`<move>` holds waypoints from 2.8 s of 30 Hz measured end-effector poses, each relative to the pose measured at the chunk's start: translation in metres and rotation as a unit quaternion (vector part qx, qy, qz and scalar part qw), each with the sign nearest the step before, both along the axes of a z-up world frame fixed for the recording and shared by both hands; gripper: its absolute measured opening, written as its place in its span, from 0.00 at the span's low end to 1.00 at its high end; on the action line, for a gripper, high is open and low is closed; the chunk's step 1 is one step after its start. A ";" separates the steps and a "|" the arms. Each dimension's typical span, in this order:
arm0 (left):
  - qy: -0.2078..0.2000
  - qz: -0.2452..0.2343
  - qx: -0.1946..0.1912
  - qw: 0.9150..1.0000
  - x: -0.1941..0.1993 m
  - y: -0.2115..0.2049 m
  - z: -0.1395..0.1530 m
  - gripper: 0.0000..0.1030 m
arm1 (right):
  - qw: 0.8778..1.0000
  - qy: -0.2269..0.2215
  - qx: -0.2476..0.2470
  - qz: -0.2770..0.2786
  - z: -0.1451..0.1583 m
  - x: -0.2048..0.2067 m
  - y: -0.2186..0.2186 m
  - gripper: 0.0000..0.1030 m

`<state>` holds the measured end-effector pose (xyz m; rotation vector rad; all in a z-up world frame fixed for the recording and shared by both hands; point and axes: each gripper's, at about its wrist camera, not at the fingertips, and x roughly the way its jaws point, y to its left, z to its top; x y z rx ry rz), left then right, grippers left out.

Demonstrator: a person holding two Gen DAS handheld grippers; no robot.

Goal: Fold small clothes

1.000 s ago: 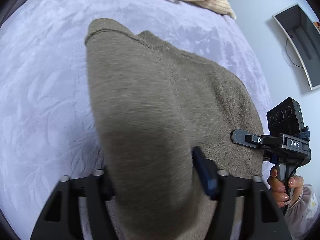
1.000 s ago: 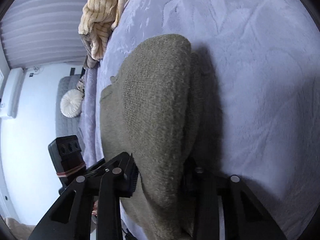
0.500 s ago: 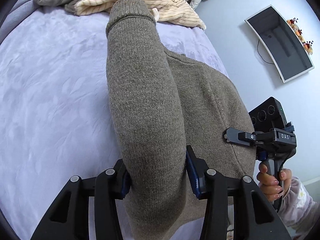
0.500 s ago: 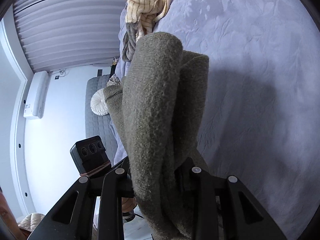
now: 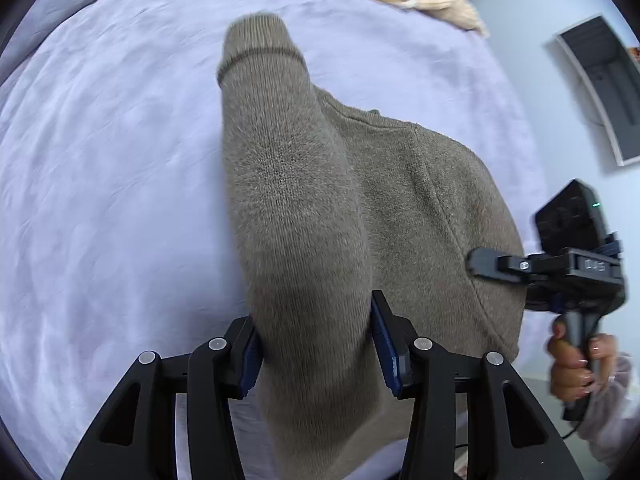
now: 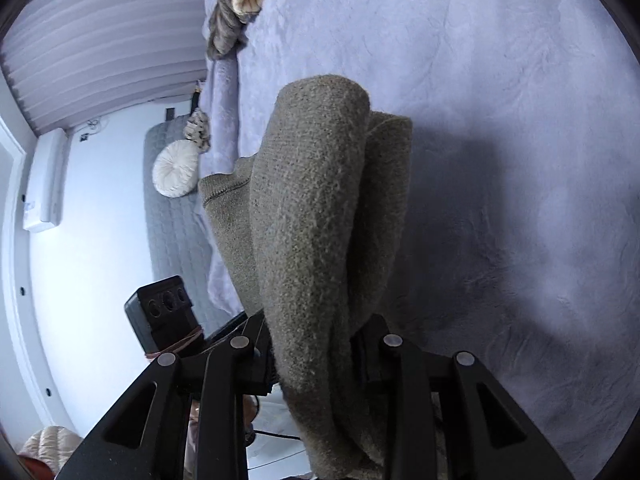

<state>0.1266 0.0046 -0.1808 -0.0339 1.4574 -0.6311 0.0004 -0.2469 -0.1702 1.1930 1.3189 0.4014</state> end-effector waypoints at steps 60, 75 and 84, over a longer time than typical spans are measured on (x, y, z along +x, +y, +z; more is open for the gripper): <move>-0.012 -0.022 0.105 0.994 -0.086 0.011 0.023 0.47 | 0.942 0.065 -0.319 0.076 0.064 -0.081 0.036 0.08; -0.027 0.014 0.120 0.992 -0.080 0.025 0.043 1.00 | 0.931 0.047 -0.354 0.072 0.095 -0.075 0.050 0.42; -0.059 0.032 0.151 0.986 -0.076 0.032 0.051 1.00 | 0.899 0.020 -0.430 0.084 0.120 -0.068 0.064 0.90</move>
